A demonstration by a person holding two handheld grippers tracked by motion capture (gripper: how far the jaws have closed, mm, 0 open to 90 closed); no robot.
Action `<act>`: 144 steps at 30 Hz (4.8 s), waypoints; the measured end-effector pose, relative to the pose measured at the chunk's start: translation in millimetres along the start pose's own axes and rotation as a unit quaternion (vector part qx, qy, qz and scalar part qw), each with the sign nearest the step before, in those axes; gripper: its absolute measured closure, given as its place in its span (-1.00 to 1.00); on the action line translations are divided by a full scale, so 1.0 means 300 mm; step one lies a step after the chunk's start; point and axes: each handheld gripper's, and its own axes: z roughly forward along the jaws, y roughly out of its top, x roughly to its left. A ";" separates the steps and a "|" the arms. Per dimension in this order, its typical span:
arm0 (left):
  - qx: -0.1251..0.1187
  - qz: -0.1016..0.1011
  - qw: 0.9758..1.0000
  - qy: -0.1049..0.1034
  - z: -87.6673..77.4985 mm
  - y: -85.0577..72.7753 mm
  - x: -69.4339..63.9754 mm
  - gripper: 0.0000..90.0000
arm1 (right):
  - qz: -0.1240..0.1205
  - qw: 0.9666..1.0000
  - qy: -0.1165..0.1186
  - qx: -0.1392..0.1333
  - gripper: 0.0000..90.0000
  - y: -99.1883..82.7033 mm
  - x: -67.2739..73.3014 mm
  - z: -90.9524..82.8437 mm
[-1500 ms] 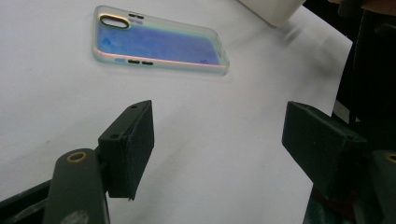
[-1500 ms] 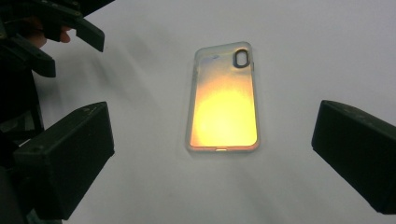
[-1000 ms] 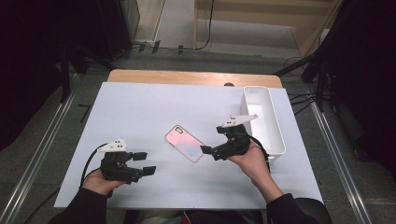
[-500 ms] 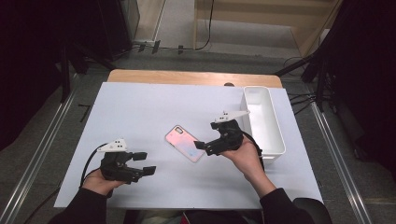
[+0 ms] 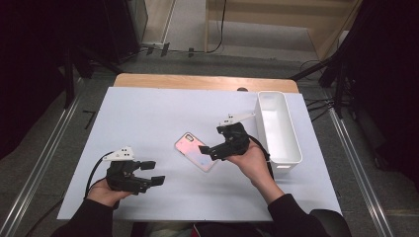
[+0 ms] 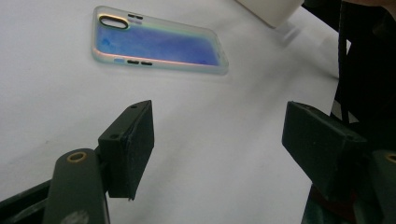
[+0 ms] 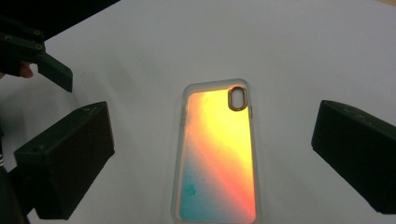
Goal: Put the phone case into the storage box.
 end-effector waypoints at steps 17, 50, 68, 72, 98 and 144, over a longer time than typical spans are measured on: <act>-0.004 -0.007 1.000 -0.003 0.001 0.001 0.005 -0.44 | -0.007 1.000 -0.016 0.009 -1.00 0.027 0.014 0.092; -0.011 -0.007 1.000 0.001 -0.010 0.000 0.010 -0.44 | -0.002 1.000 -0.021 0.016 -1.00 -0.009 0.038 0.222; -0.011 -0.011 1.000 0.002 -0.009 0.000 0.016 -0.44 | 0.006 0.999 -0.022 0.030 -1.00 -0.069 0.010 0.261; -0.012 -0.011 1.000 0.002 -0.008 0.000 0.016 -0.44 | 0.008 0.999 -0.022 0.032 -1.00 -0.077 0.010 0.265; -0.011 -0.012 1.000 0.004 -0.009 -0.001 0.014 -0.44 | -0.035 0.994 -0.085 0.061 -0.91 -0.124 0.050 0.308; -0.038 -0.055 0.998 -0.014 -0.018 0.015 0.028 -0.45 | 0.005 0.996 -0.070 0.054 -0.66 -0.100 0.032 0.269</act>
